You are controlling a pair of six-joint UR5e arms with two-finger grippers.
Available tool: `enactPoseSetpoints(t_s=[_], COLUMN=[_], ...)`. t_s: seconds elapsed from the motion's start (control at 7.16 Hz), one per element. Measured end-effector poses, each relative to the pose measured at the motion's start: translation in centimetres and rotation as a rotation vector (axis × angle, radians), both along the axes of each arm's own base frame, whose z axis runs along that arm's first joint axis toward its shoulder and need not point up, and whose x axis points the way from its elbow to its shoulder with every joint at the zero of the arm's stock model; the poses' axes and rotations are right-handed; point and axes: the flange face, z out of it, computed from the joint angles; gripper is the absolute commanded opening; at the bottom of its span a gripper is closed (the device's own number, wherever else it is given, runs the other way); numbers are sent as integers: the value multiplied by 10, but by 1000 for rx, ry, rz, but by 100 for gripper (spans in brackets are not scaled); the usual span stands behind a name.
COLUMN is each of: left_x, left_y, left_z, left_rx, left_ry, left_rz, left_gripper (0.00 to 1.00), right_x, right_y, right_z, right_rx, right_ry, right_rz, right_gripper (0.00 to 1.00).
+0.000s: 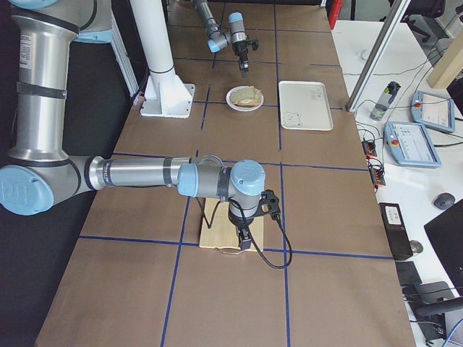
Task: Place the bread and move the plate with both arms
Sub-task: 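Reach the left gripper to the rim of the white plate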
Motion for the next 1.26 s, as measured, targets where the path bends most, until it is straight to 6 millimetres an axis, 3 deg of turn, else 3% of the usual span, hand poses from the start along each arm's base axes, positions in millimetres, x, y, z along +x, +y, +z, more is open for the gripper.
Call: enactPoseSetpoints(t_s=[0.14,0.28,0.42,0.56,0.98,1.26], left_x=[15,27,40,48,52,51], left_y=[11,20,24,25,24,22], left_z=[-2,-2,-2,-4,1,4], left_rx=[-1,-5,-8,-11,-17,-20], left_ry=[4,2,-1,-1,-10,-16], left_rz=[9,13,11,4,-6,-14], left_gripper=[100,89,68,58,57,49], right_x=[0,0,0,0,0,0], right_y=[0,0,0,0,0,0], right_z=[0,0,0,0,-1,-1], right_rx=[0,0,0,0,2,3], right_ry=[0,0,0,0,0,0], right_rz=[0,0,0,0,1,0], right_gripper=[100,100,100,100,100,100])
